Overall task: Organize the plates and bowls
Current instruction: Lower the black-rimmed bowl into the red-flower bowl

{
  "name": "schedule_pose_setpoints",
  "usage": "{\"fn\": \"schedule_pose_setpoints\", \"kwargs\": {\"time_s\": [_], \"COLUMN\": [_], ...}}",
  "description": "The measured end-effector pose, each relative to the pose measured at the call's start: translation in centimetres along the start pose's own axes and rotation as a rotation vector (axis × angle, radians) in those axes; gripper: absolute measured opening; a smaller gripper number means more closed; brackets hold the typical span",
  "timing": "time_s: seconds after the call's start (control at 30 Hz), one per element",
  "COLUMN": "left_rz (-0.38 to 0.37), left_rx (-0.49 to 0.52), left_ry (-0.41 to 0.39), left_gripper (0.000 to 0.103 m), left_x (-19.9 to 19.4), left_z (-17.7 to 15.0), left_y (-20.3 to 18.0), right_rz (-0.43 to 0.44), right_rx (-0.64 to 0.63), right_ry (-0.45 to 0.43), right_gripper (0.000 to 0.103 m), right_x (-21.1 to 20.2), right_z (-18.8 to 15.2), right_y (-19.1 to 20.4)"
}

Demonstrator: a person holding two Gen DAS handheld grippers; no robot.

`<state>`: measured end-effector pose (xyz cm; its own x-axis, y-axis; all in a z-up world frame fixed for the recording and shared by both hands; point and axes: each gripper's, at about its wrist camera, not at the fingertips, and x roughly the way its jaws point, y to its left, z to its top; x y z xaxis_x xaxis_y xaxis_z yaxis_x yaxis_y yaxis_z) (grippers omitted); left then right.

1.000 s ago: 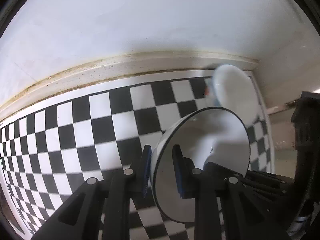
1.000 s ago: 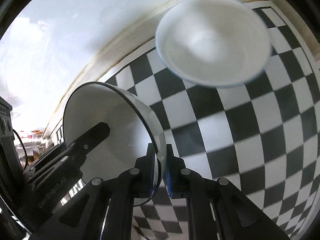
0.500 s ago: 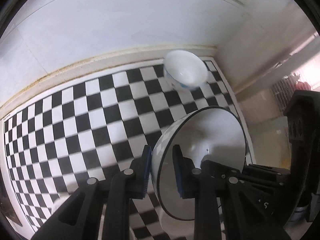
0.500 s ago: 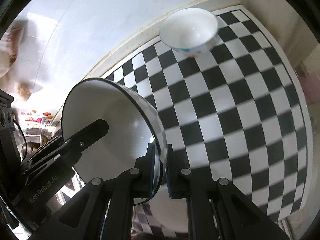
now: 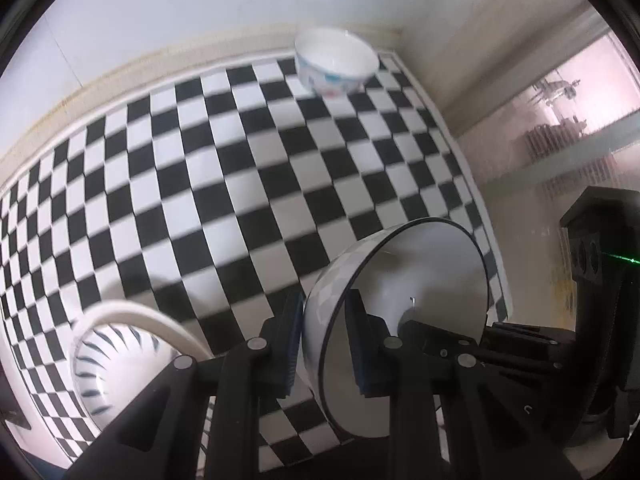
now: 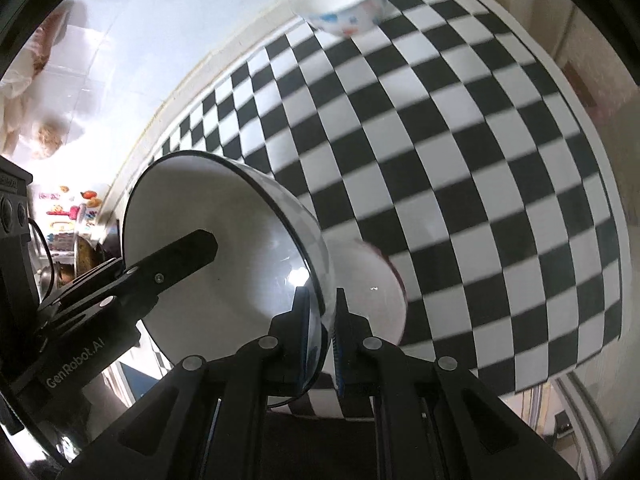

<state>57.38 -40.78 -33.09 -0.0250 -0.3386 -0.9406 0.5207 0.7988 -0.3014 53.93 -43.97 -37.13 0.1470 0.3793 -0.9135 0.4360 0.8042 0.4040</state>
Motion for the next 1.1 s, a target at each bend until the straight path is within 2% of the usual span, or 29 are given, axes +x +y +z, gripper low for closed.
{"fn": "schedule_pose_setpoints", "kwargs": {"time_s": [0.4,0.57,0.83,1.1], "left_rz": [0.027,0.034,0.025,0.029], "left_rx": [0.014,0.000,-0.019,-0.024], "left_ry": [0.125,0.168,0.194,0.199], "left_gripper": [0.019,0.019,0.019,0.019], "left_x": [4.8,6.0,6.6,6.3], "left_z": [-2.0,-2.5,-2.6,-2.7], "left_y": [0.1,0.2,0.3,0.4], "right_rz": [-0.063,-0.055,-0.064,-0.099], "right_rx": [0.008,0.000,0.016,-0.024], "right_ry": [0.057,0.082,0.107,0.134], "right_gripper": [0.011,0.011,0.011,0.013], "right_x": [3.5,4.9,5.3,4.5], "right_z": [-1.3,-1.0,-0.8,-0.9], "right_y": [-2.4,-2.6,-2.9,-1.9]}}
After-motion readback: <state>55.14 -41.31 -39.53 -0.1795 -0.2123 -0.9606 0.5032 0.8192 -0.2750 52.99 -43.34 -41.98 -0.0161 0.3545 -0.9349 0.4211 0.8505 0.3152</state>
